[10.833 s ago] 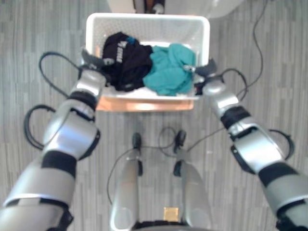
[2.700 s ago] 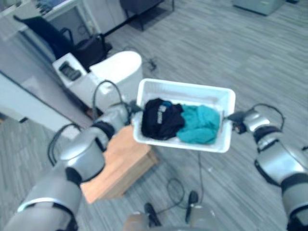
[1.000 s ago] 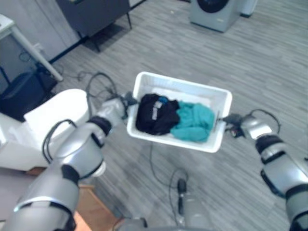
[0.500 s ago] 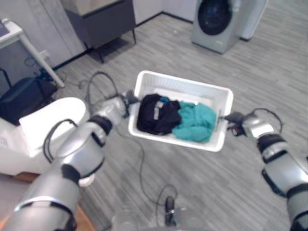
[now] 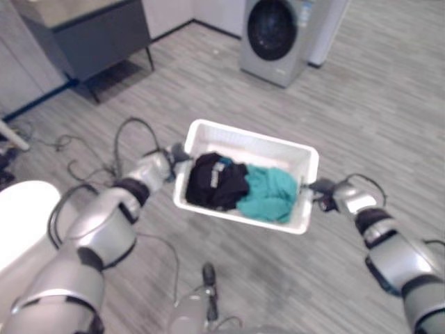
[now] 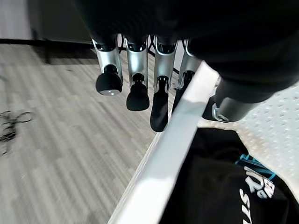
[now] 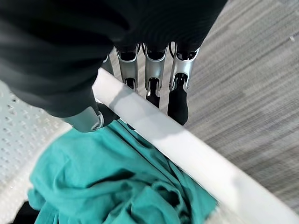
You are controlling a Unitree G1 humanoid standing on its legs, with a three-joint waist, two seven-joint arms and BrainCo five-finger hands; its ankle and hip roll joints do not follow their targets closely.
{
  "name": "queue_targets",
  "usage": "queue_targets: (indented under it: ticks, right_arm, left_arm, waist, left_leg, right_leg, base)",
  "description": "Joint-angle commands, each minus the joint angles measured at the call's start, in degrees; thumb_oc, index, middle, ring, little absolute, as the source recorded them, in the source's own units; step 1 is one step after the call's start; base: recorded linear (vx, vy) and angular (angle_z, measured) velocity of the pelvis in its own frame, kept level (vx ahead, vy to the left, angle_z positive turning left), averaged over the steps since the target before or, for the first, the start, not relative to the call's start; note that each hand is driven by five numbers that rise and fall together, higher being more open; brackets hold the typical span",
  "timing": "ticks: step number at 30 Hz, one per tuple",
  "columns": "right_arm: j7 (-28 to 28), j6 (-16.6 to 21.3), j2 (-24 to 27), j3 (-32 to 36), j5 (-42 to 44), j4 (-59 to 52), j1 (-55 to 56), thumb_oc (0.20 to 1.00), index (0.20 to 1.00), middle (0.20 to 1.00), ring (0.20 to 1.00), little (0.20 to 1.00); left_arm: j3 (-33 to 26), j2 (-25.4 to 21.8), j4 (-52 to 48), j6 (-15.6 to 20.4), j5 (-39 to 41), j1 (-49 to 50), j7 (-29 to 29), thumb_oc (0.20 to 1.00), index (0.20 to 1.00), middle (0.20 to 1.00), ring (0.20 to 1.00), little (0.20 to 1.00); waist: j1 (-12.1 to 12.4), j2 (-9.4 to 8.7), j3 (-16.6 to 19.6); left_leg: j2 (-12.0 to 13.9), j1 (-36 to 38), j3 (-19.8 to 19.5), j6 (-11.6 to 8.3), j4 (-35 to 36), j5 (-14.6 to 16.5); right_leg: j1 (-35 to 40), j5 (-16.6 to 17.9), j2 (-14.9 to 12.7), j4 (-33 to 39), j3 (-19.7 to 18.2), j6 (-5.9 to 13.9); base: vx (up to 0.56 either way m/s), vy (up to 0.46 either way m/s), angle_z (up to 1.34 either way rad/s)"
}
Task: Grab the laundry basket,head to the washer,open it,put in the laundry and shut it.
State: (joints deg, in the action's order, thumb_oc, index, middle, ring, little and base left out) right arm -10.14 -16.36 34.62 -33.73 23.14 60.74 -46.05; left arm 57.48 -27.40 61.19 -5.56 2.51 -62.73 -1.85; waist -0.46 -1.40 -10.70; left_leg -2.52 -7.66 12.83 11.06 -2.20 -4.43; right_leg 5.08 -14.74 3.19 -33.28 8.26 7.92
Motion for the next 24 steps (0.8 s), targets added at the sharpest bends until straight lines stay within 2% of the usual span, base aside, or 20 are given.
queue_targets:
  ticks: [1, 2, 3, 4, 5, 6, 7, 8, 9, 10, 12, 13, 14, 15, 16, 17, 19, 21, 23, 24]
  right_arm:
    - [0.3, 4.7, 2.1, 1.7, -0.1, -3.8, -5.7, 0.200, 0.200, 0.200, 0.200, 0.200]
    - [0.4, 4.6, 2.2, 1.7, -0.1, -3.9, -5.7, 0.200, 0.200, 0.200, 0.200, 0.200]
    - [0.5, 4.7, 1.9, 2.0, -0.3, -4.1, -6.3, 0.200, 0.200, 0.200, 0.200, 0.200]
    - [0.5, 4.7, 1.9, 2.0, -0.3, -4.1, -6.3, 0.200, 0.200, 0.200, 0.200, 0.200]
    - [0.9, 4.9, 2.2, 2.4, 0.0, -4.4, -6.6, 0.200, 0.200, 0.200, 0.200, 0.200]
    - [1.3, 5.2, 3.6, 2.8, 0.5, -4.7, -6.9, 0.200, 0.200, 0.200, 0.200, 0.200]
    - [1.4, 5.3, 4.5, 3.3, 0.9, -5.0, -6.7, 0.200, 0.200, 0.200, 0.200, 0.200]
    - [1.4, 5.2, 4.5, 3.3, 0.9, -5.0, -6.7, 0.200, 0.200, 0.200, 0.200, 0.200]
    - [1.6, 5.3, 5.2, 3.4, 1.1, -5.5, -6.6, 0.200, 0.200, 0.200, 0.200, 0.200]
    - [1.7, 5.3, 6.0, 3.7, 1.6, -6.0, -6.2, 0.200, 0.200, 0.200, 0.200, 0.200]
    - [1.7, 5.3, 6.9, 4.1, 2.1, -7.1, -5.5, 0.200, 0.200, 0.200, 0.200, 0.200]
    - [1.7, 5.3, 6.9, 4.1, 2.1, -7.2, -5.4, 0.200, 0.200, 0.200, 0.200, 0.200]
    - [1.4, 5.1, 7.4, 4.6, 1.7, -8.2, -4.3, 0.200, 0.200, 0.200, 0.200, 0.200]
    - [1.2, 5.1, 7.6, 5.0, 1.3, -8.9, -3.5, 0.200, 0.200, 0.200, 0.200, 0.200]
    - [1.2, 5.0, 7.6, 5.1, 1.3, -9.1, -3.3, 0.200, 0.200, 0.200, 0.200, 0.200]
    - [1.0, 4.7, 8.1, 5.6, 0.7, -10.9, -2.0, 0.200, 0.200, 0.200, 0.200, 0.200]
    - [1.0, 4.7, 8.0, 5.9, 0.4, -11.3, -1.4, 0.200, 0.200, 0.200, 0.200, 0.200]
    - [0.7, 4.3, 8.7, 6.2, -0.1, -12.8, -0.7, 0.200, 0.200, 0.200, 0.200, 0.200]
    - [0.8, 4.3, 8.8, 6.4, 0.3, -12.7, -0.7, 0.200, 0.200, 0.200, 0.200, 0.200]
    - [0.6, 4.2, 9.6, 6.4, 0.1, -13.1, -0.4, 0.200, 0.200, 0.200, 0.200, 0.200]
  left_arm:
    - [-1.8, 0.9, -0.2, 3.4, 0.2, -9.8, 2.4, 0.200, 0.200, 0.200, 0.200, 0.200]
    - [-1.8, 0.9, -0.2, 3.4, 0.2, -9.8, 2.4, 0.200, 0.200, 0.200, 0.200, 0.200]
    - [-1.9, 1.9, 0.3, 3.0, 0.4, -10.0, 2.6, 0.200, 0.200, 0.200, 0.200, 0.200]
    - [-1.9, 2.0, 0.4, 3.0, 0.4, -10.0, 2.6, 0.200, 0.200, 0.200, 0.200, 0.200]
    - [-2.2, 2.6, 0.6, 3.0, 0.4, -10.1, 2.8, 0.200, 0.200, 0.200, 0.200, 0.200]
    - [-2.0, 3.7, 1.2, 3.1, 0.2, -10.5, 2.7, 0.200, 0.200, 0.200, 0.200, 0.200]
    - [-1.8, 4.0, 1.3, 3.1, -0.1, -10.8, 2.5, 0.200, 0.200, 0.200, 0.200, 0.200]
    - [-1.8, 4.0, 1.3, 3.1, -0.1, -10.8, 2.5, 0.200, 0.200, 0.200, 0.200, 0.200]
    - [-1.7, 4.4, 1.7, 3.1, -0.7, -11.1, 2.5, 0.200, 0.200, 0.200, 0.200, 0.200]
    - [-2.0, 5.5, 2.4, 3.1, -1.2, -11.2, 2.3, 0.200, 0.200, 0.200, 0.200, 0.200]
    - [-2.4, 6.6, 2.5, 3.4, -1.4, -10.8, 2.3, 0.200, 0.200, 0.200, 0.200, 0.200]
    - [-2.4, 6.7, 2.5, 3.4, -1.4, -10.8, 2.3, 0.200, 0.200, 0.200, 0.200, 0.200]
    - [-3.0, 7.4, 2.6, 3.6, -2.1, -10.2, 2.6, 0.200, 0.200, 0.200, 0.200, 0.200]
    - [-3.3, 7.5, 2.3, 3.8, -2.5, -9.8, 2.8, 0.200, 0.200, 0.200, 0.200, 0.200]
    - [-3.3, 7.6, 2.3, 3.7, -2.6, -9.8, 2.8, 0.200, 0.200, 0.200, 0.200, 0.200]
    - [-3.3, 7.2, 1.8, 3.6, -3.2, -9.3, 3.1, 0.200, 0.200, 0.200, 0.200, 0.200]
    - [-3.6, 7.1, 1.7, 3.6, -3.4, -9.0, 3.2, 0.200, 0.200, 0.200, 0.200, 0.200]
    - [-3.9, 6.8, 1.1, 3.4, -3.9, -8.5, 3.1, 0.200, 0.200, 0.200, 0.200, 0.200]
    - [-4.2, 6.6, 1.2, 3.6, -3.8, -8.2, 3.1, 0.200, 0.200, 0.200, 0.200, 0.200]
    - [-4.4, 6.3, 1.0, 3.8, -3.8, -7.6, 3.0, 0.200, 0.200, 0.200, 0.200, 0.200]
  waist:
    - [1.9, 2.17, 5.3]
    - [1.8, 2.10, 5.3]
    - [1.0, 3.64, 4.3]
    - [0.8, 3.39, 4.1]
    - [-0.3, 3.77, 3.4]
    - [-2.3, 4.45, 2.7]
    - [-3.3, 4.35, 2.5]
    - [-3.3, 4.34, 2.5]
    - [-4.1, 4.31, 2.6]
    - [-5.2, 4.02, 2.9]
    - [-6.7, 3.63, 3.0]
    - [-6.7, 3.76, 3.0]
    - [-7.7, 3.21, 3.1]
    - [-8.2, 3.15, 3.1]
    - [-8.3, 3.29, 3.1]
    - [-8.9, 3.01, 3.0]
    - [-9.1, 2.94, 3.1]
    - [-9.3, 2.70, 4.1]
    - [-9.4, 2.64, 4.6]
    - [-10.0, 2.82, 5.6]
  left_leg:
    - [3.7, -1.9, 1.9, -7.19, -5.7, 3.7]
    - [3.6, -1.9, 1.9, -7.15, -5.8, 3.8]
    - [4.4, 0.7, 2.2, -6.88, -5.9, 4.7]
    - [4.1, 0.7, 2.1, -6.83, -6.0, 4.8]
    - [3.6, 2.3, 1.3, -7.06, -5.9, 5.4]
    - [3.3, 4.1, -0.5, -8.13, -5.8, 5.8]
    - [3.2, 4.9, -1.3, -8.64, -6.0, 6.5]
    - [3.2, 4.9, -1.4, -8.64, -6.0, 6.5]
    - [3.2, 5.6, -1.9, -9.14, -6.3, 7.3]
    - [2.7, 7.2, -2.7, -9.71, -6.3, 8.7]
    - [1.9, 9.2, -3.4, -10.36, -5.9, 10.4]
    - [2.0, 9.3, -3.5, -10.38, -6.0, 10.5]
    - [1.5, 11.4, -3.9, -10.89, -5.5, 12.0]
    - [1.5, 12.3, -4.0, -11.31, -5.6, 12.9]
    - [1.6, 12.4, -4.1, -11.33, -5.6, 13.1]
    - [1.4, 14.0, -4.3, -11.57, -6.1, 14.7]
    - [1.5, 15.0, -4.1, -11.68, -6.3, 15.5]
    - [1.4, 17.6, -3.5, -11.67, -6.6, 17.8]
    - [1.5, 18.6, -3.5, -11.97, -6.7, 18.1]
    - [2.6, 20.2, -4.0, -12.73, -7.3, 18.1]
  right_leg:
    - [-2.5, 20.3, -5.6, -2.3, -2.2, 5.95]
    - [-2.6, 20.1, -5.8, -2.6, -2.2, 5.97]
    - [-6.6, 19.8, -7.6, -6.4, 0.5, 5.12]
    - [-6.7, 19.3, -8.0, -6.9, 0.7, 5.15]
    - [-9.3, 17.3, -8.5, -7.0, 1.2, 4.05]
    - [-12.7, 15.0, -7.6, -3.7, 1.3, 2.61]
    - [-13.6, 13.6, -7.9, -1.1, 1.6, 1.99]
    - [-13.5, 13.5, -7.9, -1.1, 1.7, 1.99]
    - [-14.2, 12.1, -8.2, 2.0, 1.8, 1.16]
    - [-15.9, 11.5, -9.1, 8.6, 1.1, 0.23]
    - [-17.8, 13.8, -10.2, 15.4, 0.0, 0.53]
    - [-17.6, 13.8, -10.1, 15.7, 0.1, 0.55]
    - [-19.2, 17.1, -11.9, 21.8, 0.0, 1.50]
    - [-20.0, 18.4, -12.9, 24.5, 0.4, 1.96]
    - [-19.7, 18.5, -12.8, 24.8, 0.6, 1.98]
    - [-20.5, 20.1, -14.2, 28.7, 1.6, 2.61]
    - [-20.5, 20.6, -14.5, 30.0, 2.4, 2.76]
    - [-19.6, 21.3, -14.5, 32.1, 4.1, 2.86]
    - [-18.9, 22.2, -14.1, 31.6, 3.4, 2.83]
    - [-18.5, 23.0, -13.2, 29.9, 2.1, 2.42]
  base:
    - [0.20, 0.135, 0.12]
    - [0.28, 0.166, 0.13]
    - [0.18, 0.100, 0.12]
    - [0.31, 0.149, 0.14]
    - [0.30, 0.071, 0.22]
    - [0.39, 0.065, 0.22]
    - [0.27, 0.015, 0.52]
    - [0.20, -0.025, 0.74]
    - [0.30, -0.057, 0.94]
    - [0.39, -0.081, 0.71]
    - [0.30, -0.073, 0.59]
    - [0.34, -0.103, 0.75]
    - [0.37, -0.119, 0.64]
    - [0.37, -0.119, 0.52]
    - [0.34, -0.109, 0.33]
    - [0.22, -0.065, 0.27]
    - [0.35, -0.113, 0.12]
    - [0.49, -0.156, 0.01]
    - [0.34, -0.101, -0.14]
    - [0.41, -0.136, 0.01]
